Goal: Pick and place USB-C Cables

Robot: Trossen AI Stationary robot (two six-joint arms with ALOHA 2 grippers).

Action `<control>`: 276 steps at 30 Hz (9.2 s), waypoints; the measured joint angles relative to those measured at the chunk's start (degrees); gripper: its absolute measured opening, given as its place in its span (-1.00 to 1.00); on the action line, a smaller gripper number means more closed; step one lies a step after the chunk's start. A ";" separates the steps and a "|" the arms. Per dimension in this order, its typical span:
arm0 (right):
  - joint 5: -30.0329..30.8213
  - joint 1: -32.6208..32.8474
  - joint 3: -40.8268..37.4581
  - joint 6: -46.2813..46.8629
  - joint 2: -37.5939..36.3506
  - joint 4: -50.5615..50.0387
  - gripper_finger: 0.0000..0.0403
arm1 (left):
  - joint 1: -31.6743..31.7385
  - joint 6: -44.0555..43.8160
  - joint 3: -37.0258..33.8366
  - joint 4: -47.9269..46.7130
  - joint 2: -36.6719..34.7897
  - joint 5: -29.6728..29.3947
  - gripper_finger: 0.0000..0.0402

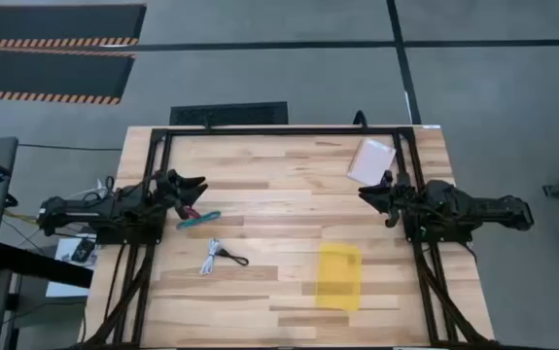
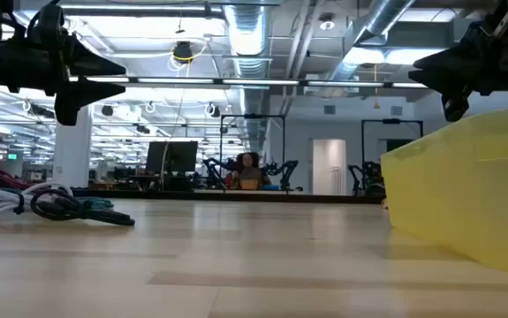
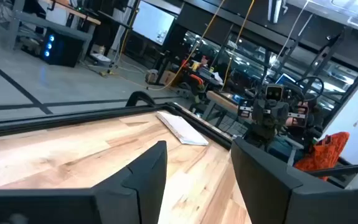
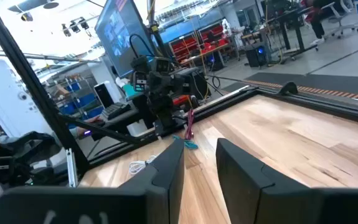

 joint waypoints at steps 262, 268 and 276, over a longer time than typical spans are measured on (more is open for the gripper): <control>7.51 -0.79 -0.13 2.28 0.00 -4.85 -0.41 | 17.22 31.39 70.75 -20.13 79.30 28.80 -0.95; 7.60 -0.86 -0.15 6.62 0.00 -4.55 -0.41 | 18.64 26.70 70.75 -5.89 79.47 33.90 -0.95; 8.36 -0.85 -0.04 -9.05 0.00 -5.24 -0.41 | 19.16 33.07 70.77 -0.17 81.18 38.14 -0.95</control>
